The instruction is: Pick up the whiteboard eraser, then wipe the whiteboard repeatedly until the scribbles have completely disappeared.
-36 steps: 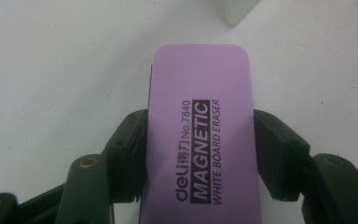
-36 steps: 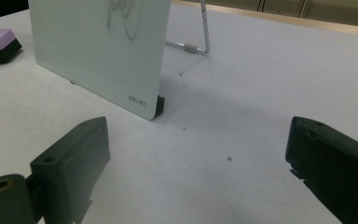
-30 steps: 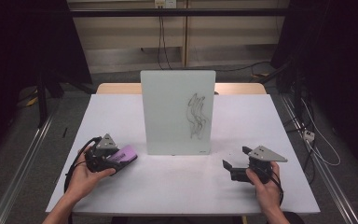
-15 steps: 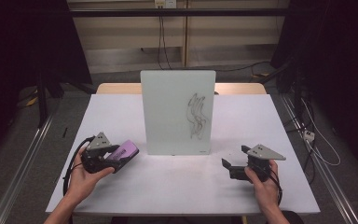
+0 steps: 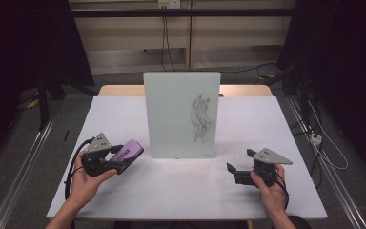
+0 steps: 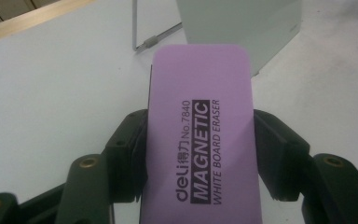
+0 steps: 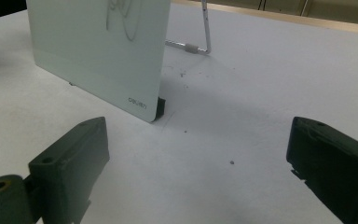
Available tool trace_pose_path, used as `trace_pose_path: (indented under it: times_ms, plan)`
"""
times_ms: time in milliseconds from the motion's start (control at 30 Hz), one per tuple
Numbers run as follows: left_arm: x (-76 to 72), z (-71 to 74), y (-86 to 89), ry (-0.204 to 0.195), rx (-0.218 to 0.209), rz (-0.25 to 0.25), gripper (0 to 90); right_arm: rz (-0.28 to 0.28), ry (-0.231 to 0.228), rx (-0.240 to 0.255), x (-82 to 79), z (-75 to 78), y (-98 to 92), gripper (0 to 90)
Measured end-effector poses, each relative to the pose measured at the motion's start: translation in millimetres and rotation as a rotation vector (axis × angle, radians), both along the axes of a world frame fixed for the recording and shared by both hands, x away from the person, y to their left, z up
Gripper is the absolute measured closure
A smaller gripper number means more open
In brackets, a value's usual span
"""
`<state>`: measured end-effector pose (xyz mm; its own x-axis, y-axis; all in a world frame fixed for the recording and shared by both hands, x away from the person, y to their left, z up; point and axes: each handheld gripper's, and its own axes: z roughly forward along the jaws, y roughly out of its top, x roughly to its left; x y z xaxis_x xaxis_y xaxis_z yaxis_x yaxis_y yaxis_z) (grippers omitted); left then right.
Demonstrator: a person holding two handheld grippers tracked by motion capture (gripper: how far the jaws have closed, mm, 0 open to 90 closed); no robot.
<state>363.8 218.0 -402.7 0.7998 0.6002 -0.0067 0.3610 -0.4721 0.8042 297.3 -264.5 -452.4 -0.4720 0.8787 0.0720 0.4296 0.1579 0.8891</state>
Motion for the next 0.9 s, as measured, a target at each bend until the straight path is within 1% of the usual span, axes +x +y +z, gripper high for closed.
trace_pose_path:
  times_ms: [33, 167, 200, 300, 367, 400, 433, 567, 667, 767, 833, 900]
  plan:
    - [-1.1, 0.6, -0.5, -0.007, -0.010, 0.004, 40.8, 0.000, -0.003, -0.001, 0.0, 0.1, 0.0, 5.5]
    - [-3.5, 5.2, -1.0, -0.013, -0.029, 0.010, 40.9, 0.001, -0.003, -0.003, -0.2, 0.1, 0.1, 5.5]
    - [-3.7, 6.5, -1.5, -0.013, -0.041, 0.012, 40.9, 0.000, -0.003, -0.004, -0.2, 0.1, 0.2, 5.5]
    - [-3.2, 8.9, -3.6, -0.010, -0.049, -0.002, 40.9, -0.001, -0.002, -0.005, -0.4, 0.4, 0.2, 5.5]
    - [-1.4, 11.7, -7.9, -0.005, -0.049, -0.023, 40.9, -0.006, 0.003, -0.002, 0.3, 0.2, 0.6, 5.4]
    - [0.4, 14.0, -9.8, -0.007, -0.041, -0.038, 40.9, -0.007, 0.006, -0.003, 1.1, -0.5, 0.5, 5.3]
    - [1.3, 16.2, -12.2, -0.010, -0.045, -0.042, 40.9, -0.010, 0.008, -0.003, 1.9, -0.9, 0.6, 5.3]
    - [4.2, 27.2, -25.3, -0.025, -0.049, -0.066, 40.9, -0.014, 0.006, -0.003, 2.4, -0.8, 0.6, 5.4]
    - [4.9, 33.7, -39.1, -0.040, -0.047, -0.094, 40.9, -0.001, 0.002, -0.003, 1.6, -0.5, 1.4, 5.4]
    - [6.8, 36.5, -51.8, -0.047, -0.050, -0.113, 40.9, 0.011, -0.001, -0.005, 0.0, 0.0, 1.2, 5.5]
    - [7.3, 37.7, -59.9, -0.048, -0.053, -0.131, 40.9, 0.010, -0.005, -0.003, -1.4, 0.2, 1.0, 5.5]
    - [7.7, 39.7, -67.2, -0.052, -0.044, -0.147, 40.9, 0.010, -0.009, -0.007, -2.5, 0.2, 0.6, 5.5]
